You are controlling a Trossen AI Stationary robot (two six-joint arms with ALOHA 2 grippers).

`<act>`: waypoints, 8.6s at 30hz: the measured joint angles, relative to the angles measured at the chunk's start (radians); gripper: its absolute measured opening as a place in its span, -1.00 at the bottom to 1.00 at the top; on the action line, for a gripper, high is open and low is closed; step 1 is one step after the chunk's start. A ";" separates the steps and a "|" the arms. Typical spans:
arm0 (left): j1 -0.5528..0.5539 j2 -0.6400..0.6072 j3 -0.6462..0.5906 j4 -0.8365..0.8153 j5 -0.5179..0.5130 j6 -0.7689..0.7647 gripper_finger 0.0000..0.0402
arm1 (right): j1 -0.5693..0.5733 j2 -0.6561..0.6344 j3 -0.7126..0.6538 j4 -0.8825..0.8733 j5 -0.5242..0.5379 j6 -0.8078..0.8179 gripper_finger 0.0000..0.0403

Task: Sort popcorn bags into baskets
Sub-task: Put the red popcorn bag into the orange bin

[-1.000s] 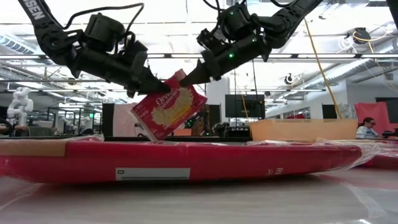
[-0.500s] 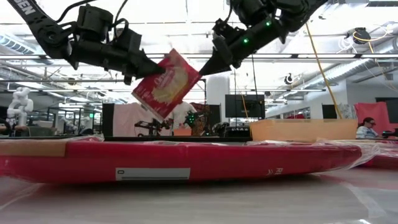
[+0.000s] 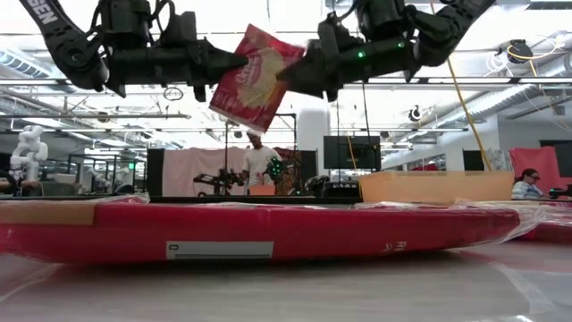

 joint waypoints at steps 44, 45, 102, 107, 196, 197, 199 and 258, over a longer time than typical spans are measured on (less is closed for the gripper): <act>-0.065 0.067 0.001 -0.133 0.023 0.026 -0.13 | -0.790 -0.455 0.146 -1.125 -0.393 -0.418 -0.95; -0.065 0.067 0.001 -0.134 0.023 0.033 -0.15 | -0.814 -0.453 0.147 -1.144 -0.378 -0.407 -0.95; -0.064 0.067 0.000 -0.172 0.025 0.054 -0.24 | -0.842 -0.241 0.148 -1.382 0.124 -0.260 -0.31; -0.064 0.067 0.000 -0.172 0.023 0.069 -0.24 | -0.768 -0.229 0.142 -1.359 0.122 -0.139 -0.31; -0.065 0.068 0.000 -0.179 0.017 0.088 -0.24 | -0.707 0.038 0.019 -1.146 0.393 -0.157 -0.99; -0.065 0.068 0.000 -0.179 0.017 0.088 -0.24 | -0.707 0.039 0.018 -1.149 0.408 -0.157 -0.99; -0.065 0.068 0.000 -0.179 0.017 0.088 -0.24 | -0.708 0.037 0.018 -1.149 0.411 -0.161 -1.00; -0.719 0.068 0.000 -0.888 -0.543 -0.117 0.44 | 0.136 -0.170 -0.344 -0.024 0.108 -0.076 -1.00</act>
